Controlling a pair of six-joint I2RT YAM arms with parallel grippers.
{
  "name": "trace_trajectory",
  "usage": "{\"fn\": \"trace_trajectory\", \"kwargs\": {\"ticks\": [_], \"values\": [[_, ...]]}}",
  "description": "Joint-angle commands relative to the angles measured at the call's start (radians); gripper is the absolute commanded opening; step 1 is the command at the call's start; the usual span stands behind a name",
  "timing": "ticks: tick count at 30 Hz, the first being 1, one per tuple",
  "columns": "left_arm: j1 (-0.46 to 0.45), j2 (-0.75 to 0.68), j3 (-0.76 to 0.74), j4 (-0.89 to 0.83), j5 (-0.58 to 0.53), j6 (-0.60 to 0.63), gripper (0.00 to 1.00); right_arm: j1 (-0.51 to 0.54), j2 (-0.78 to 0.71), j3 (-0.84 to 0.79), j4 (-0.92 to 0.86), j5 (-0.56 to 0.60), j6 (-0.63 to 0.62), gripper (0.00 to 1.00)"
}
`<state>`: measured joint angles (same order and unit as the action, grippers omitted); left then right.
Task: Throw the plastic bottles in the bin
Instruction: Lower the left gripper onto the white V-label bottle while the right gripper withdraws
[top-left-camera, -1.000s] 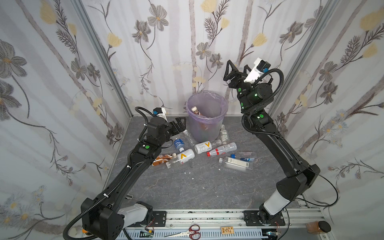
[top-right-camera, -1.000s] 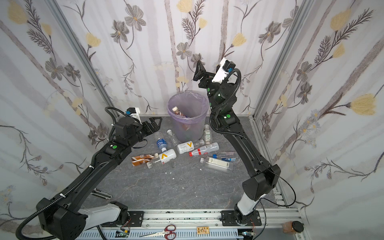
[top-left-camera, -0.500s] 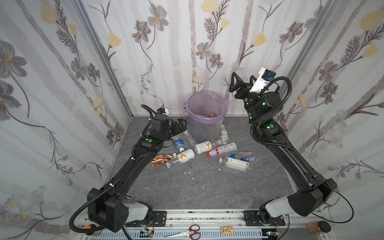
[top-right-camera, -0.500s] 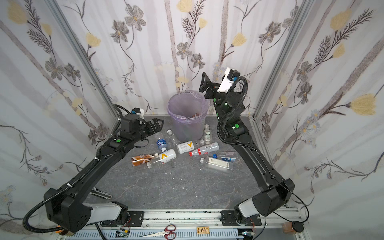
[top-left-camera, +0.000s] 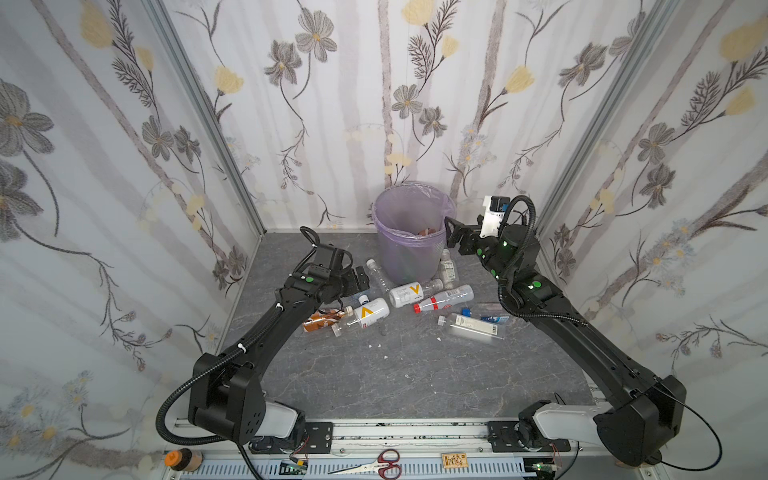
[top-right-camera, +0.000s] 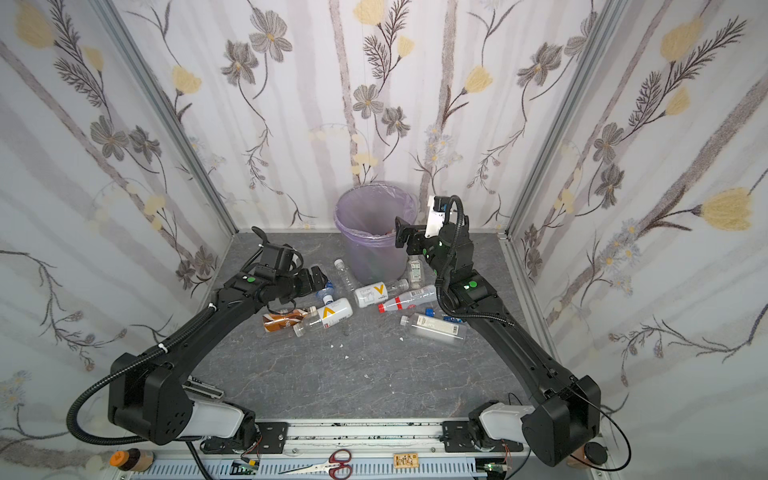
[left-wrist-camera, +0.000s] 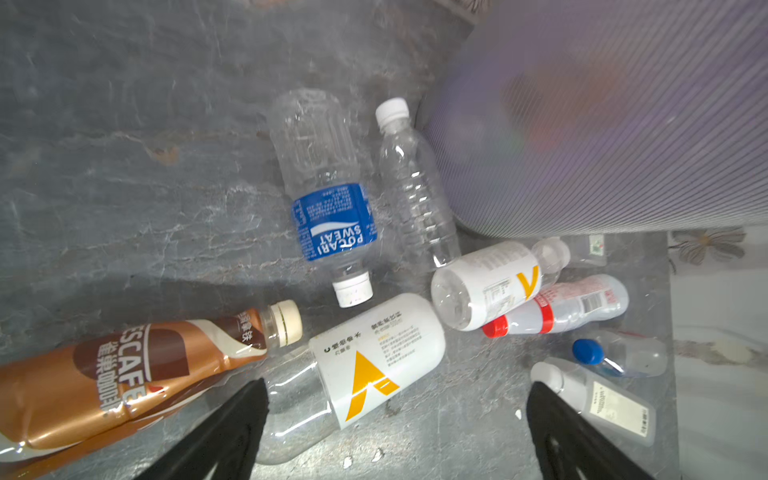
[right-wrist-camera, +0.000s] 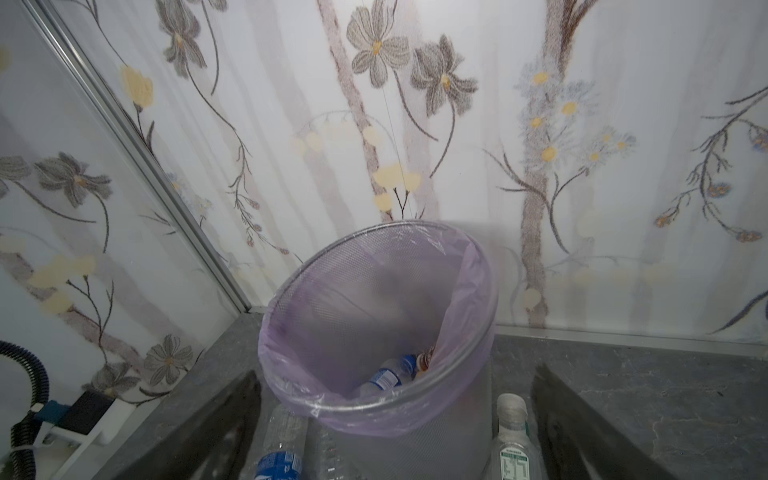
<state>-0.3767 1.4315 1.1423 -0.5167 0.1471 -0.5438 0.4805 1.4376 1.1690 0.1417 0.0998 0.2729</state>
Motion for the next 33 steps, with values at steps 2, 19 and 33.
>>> {"fn": "trace_trajectory", "kwargs": {"ticks": [2,19,33], "values": [[-0.053,0.063,0.017,-0.079,-0.045,0.066,1.0,0.005,-0.045,-0.104,0.04,-0.04,0.02,1.0],[-0.235,0.388,0.221,-0.206,-0.376,0.262,1.0,-0.006,-0.184,-0.329,0.087,-0.025,0.047,1.0],[-0.274,0.446,0.226,-0.204,-0.328,0.291,0.99,-0.027,-0.207,-0.39,0.119,0.003,0.068,1.0]]}}
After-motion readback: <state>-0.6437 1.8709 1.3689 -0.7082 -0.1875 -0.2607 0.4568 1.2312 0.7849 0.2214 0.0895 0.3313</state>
